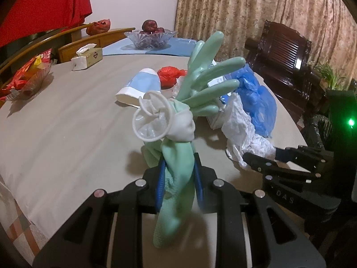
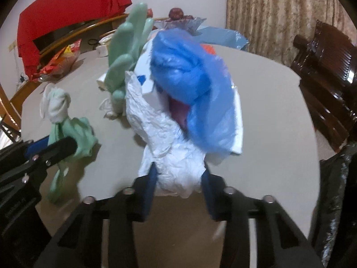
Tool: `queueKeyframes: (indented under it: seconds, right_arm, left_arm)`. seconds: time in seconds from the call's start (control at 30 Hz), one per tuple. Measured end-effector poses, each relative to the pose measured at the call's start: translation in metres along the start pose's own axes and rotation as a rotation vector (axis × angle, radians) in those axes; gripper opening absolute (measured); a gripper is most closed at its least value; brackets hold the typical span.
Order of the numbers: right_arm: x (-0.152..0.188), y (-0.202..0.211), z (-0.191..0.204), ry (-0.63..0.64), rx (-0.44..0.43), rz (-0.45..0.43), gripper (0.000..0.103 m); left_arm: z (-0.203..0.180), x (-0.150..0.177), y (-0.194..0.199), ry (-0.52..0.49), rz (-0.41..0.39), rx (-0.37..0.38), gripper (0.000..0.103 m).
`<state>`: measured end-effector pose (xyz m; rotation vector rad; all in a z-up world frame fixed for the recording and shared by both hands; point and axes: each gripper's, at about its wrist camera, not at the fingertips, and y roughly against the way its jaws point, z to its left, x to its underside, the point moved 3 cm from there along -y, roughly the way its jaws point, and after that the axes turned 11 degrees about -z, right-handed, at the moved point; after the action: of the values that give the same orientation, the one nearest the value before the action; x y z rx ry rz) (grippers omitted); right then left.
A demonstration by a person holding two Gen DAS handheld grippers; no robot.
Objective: Collect trash
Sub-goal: 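Lift the green gloves with the left gripper while the right gripper lifts the tissue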
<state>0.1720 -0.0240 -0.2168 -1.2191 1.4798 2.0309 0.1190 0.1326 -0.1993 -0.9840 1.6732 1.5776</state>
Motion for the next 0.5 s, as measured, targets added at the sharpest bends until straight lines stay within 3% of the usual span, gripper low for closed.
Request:
queueKeyframes:
  seconds: [0.1, 0.5]
  right_arm:
    - [0.0, 0.008, 0.002, 0.001, -0.03, -0.002, 0.021]
    - [-0.017, 0.073, 0.003, -0.002, -0.071, -0.115, 0.021]
  left_arm:
    - [-0.001, -0.001, 0.002, -0.001, 0.0, -0.002, 0.022]
    - [-0.015, -0.011, 0.029, -0.019, -0.027, 0.027, 0.022]
